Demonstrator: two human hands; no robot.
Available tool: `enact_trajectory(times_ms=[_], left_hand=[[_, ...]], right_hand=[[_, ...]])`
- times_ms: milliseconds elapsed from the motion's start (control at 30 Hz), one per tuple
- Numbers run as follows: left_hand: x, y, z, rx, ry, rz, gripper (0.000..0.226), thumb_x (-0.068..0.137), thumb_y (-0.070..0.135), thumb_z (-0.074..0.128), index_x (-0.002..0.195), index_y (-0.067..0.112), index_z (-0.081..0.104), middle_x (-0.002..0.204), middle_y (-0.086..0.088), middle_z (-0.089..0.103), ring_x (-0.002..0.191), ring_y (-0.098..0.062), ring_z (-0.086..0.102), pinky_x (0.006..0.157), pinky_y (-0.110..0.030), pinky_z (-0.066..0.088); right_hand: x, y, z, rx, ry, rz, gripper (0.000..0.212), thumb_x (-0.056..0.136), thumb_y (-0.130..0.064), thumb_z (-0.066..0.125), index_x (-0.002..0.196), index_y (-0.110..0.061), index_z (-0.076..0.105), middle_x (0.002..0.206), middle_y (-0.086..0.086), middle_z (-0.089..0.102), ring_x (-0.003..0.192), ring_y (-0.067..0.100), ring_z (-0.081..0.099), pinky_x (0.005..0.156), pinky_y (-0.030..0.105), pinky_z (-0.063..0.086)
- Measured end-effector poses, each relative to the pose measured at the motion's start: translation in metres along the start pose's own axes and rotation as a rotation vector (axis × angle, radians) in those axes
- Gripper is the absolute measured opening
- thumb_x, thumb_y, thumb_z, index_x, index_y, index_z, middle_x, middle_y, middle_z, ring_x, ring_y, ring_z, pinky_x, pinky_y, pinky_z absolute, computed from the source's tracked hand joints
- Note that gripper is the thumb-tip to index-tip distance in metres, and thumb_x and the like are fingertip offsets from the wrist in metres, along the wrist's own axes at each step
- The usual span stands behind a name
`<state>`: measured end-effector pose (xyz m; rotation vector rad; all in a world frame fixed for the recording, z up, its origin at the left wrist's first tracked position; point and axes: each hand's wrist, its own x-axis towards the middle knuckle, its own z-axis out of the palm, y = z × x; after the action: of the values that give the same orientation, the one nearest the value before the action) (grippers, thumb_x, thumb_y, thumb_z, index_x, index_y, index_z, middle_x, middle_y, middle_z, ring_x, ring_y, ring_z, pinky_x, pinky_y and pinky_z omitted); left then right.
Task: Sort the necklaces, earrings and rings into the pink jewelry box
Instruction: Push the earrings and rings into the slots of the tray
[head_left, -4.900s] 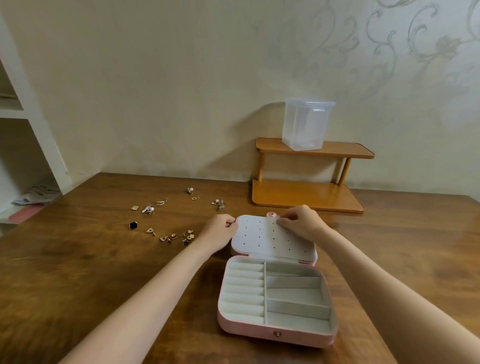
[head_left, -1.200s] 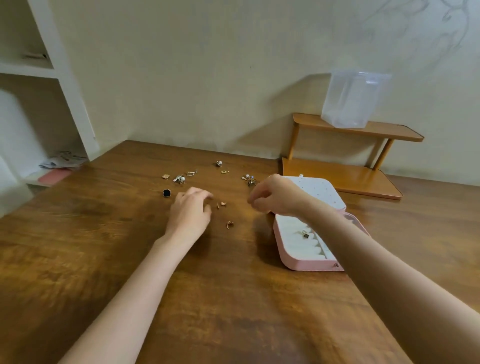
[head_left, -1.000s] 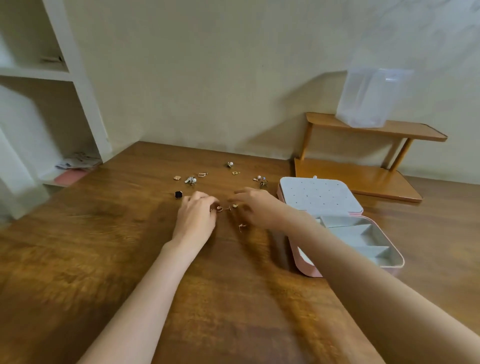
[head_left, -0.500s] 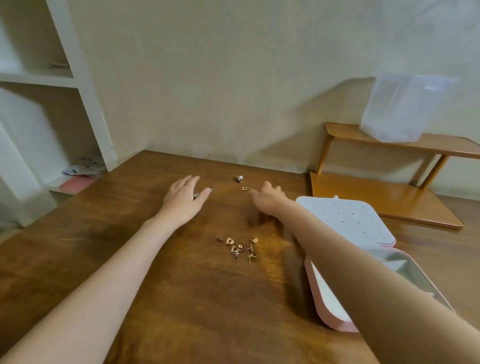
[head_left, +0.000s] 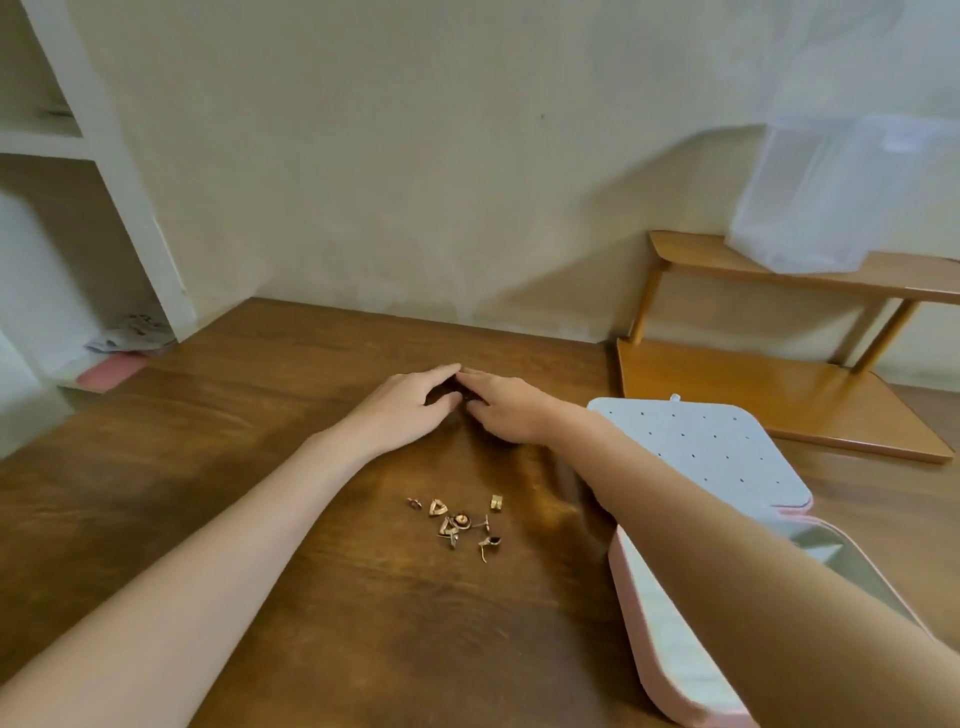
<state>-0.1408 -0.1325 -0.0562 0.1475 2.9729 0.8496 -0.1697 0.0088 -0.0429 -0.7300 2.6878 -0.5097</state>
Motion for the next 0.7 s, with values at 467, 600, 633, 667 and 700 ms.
enact_trajectory(times_ms=[467, 600, 633, 667, 700], left_hand=[[-0.129, 0.048, 0.026, -0.675, -0.056, 0.017, 0.04, 0.098, 0.047, 0.026, 0.124, 0.033, 0.053, 0.136, 0.013, 0.047, 0.124, 0.0, 0.038, 0.106, -0.024, 0.024], [-0.146, 0.05, 0.028, -0.476, 0.348, 0.013, 0.028, 0.097, 0.013, 0.041, 0.113, 0.02, 0.064, 0.104, 0.014, 0.06, 0.075, 0.007, 0.047, 0.062, 0.003, 0.036], [-0.149, 0.049, 0.031, -0.437, 0.392, 0.012, 0.029, 0.095, 0.007, 0.043, 0.108, 0.019, 0.067, 0.101, 0.012, 0.062, 0.071, 0.005, 0.048, 0.06, 0.002, 0.037], [-0.15, 0.048, 0.034, -0.389, 0.409, 0.012, 0.03, 0.093, 0.004, 0.045, 0.104, 0.018, 0.069, 0.102, 0.009, 0.063, 0.074, 0.002, 0.051, 0.062, 0.002, 0.038], [-0.151, 0.048, 0.036, -0.332, 0.412, 0.009, 0.029, 0.092, 0.003, 0.046, 0.102, 0.017, 0.07, 0.105, 0.006, 0.063, 0.081, -0.002, 0.053, 0.065, -0.001, 0.04]], right_hand=[[-0.141, -0.018, 0.0, 0.073, -0.038, -0.07, 0.065, 0.082, 0.017, 0.033, 0.136, -0.016, 0.047, 0.138, 0.003, 0.05, 0.128, 0.017, 0.046, 0.107, 0.035, 0.037], [-0.155, -0.02, -0.009, -0.124, 0.228, -0.082, 0.035, 0.09, 0.001, 0.045, 0.115, -0.013, 0.066, 0.114, 0.004, 0.067, 0.102, 0.016, 0.061, 0.084, 0.02, 0.043], [-0.157, -0.021, -0.007, -0.142, 0.234, -0.084, 0.029, 0.09, -0.003, 0.049, 0.109, -0.013, 0.068, 0.107, 0.004, 0.069, 0.094, 0.014, 0.061, 0.08, 0.019, 0.043], [-0.159, -0.022, -0.003, -0.152, 0.219, -0.089, 0.025, 0.09, -0.005, 0.051, 0.106, -0.012, 0.07, 0.103, 0.004, 0.07, 0.087, 0.013, 0.06, 0.078, 0.019, 0.044], [-0.161, -0.023, 0.002, -0.154, 0.198, -0.096, 0.022, 0.089, -0.007, 0.054, 0.103, -0.01, 0.071, 0.099, 0.004, 0.07, 0.082, 0.011, 0.059, 0.075, 0.018, 0.044]])
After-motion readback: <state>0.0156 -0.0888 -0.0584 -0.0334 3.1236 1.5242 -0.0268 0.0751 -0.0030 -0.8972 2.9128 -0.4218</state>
